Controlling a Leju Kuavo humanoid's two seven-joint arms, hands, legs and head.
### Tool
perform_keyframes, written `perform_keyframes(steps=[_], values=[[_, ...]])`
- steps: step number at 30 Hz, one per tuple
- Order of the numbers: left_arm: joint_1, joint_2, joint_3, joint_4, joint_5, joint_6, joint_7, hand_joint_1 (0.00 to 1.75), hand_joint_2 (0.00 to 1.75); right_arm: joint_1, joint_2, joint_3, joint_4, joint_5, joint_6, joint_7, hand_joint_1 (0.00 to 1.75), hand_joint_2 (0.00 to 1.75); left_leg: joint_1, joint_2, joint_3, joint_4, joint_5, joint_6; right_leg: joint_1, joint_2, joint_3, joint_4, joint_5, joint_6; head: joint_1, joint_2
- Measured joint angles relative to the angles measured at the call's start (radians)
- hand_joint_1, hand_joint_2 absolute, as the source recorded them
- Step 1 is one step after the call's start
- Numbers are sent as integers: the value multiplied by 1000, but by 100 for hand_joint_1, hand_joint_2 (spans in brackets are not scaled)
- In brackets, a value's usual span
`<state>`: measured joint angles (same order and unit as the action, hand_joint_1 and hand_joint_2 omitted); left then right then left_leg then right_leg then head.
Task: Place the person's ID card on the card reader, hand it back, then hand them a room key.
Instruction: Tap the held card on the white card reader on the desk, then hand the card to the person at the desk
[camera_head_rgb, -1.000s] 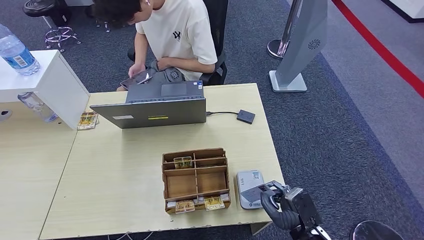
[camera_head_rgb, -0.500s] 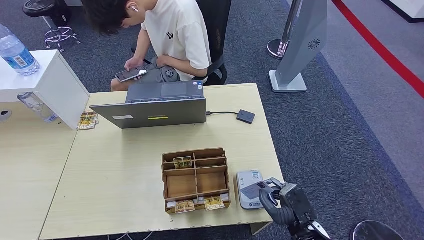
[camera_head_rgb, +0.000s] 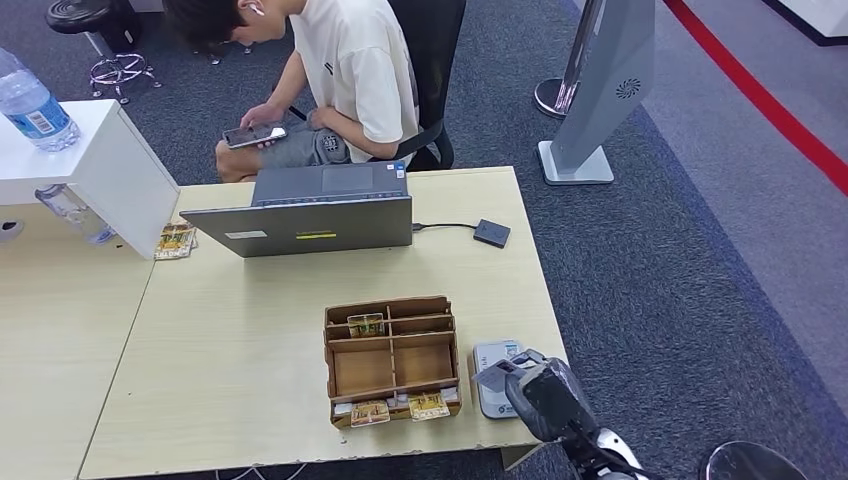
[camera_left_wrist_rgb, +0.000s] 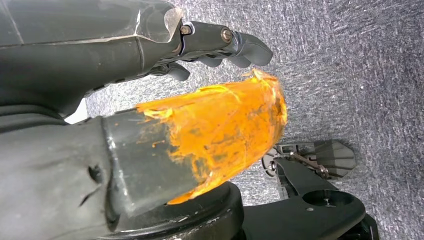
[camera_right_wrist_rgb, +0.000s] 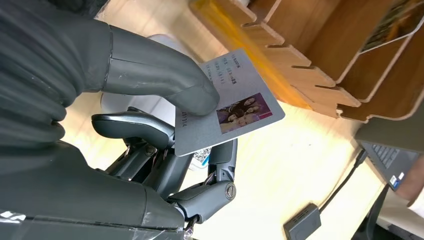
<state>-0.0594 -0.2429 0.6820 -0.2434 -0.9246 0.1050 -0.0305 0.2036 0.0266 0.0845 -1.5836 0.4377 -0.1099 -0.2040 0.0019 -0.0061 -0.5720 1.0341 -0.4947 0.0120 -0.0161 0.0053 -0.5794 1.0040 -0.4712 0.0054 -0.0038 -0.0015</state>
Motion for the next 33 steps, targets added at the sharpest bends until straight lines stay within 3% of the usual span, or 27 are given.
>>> perform_keyframes(steps=[23, 28, 33], values=[[0, -4, 27, 0, -15, 0, -3, 0, 0, -35, -21, -28, 51, 117, -56, 18, 175, 175, 0, 0, 0, 0, 0, 0, 0, 0, 0, 0, 0, 0, 0, 0], [0, -4, 32, 0, -17, 0, -3, 0, 0, -40, -21, -39, 58, 75, -14, 7, 175, 175, 0, 0, 0, 0, 0, 0, 0, 0, 0, 0, 0, 0, 0, 0], [0, -4, 39, 0, -19, -3, -4, 0, 0, -46, -21, -59, 70, -69, 93, -9, 175, 175, 0, 0, 0, 0, 0, 0, 0, 0, 0, 0, 0, 0, 0, 0]])
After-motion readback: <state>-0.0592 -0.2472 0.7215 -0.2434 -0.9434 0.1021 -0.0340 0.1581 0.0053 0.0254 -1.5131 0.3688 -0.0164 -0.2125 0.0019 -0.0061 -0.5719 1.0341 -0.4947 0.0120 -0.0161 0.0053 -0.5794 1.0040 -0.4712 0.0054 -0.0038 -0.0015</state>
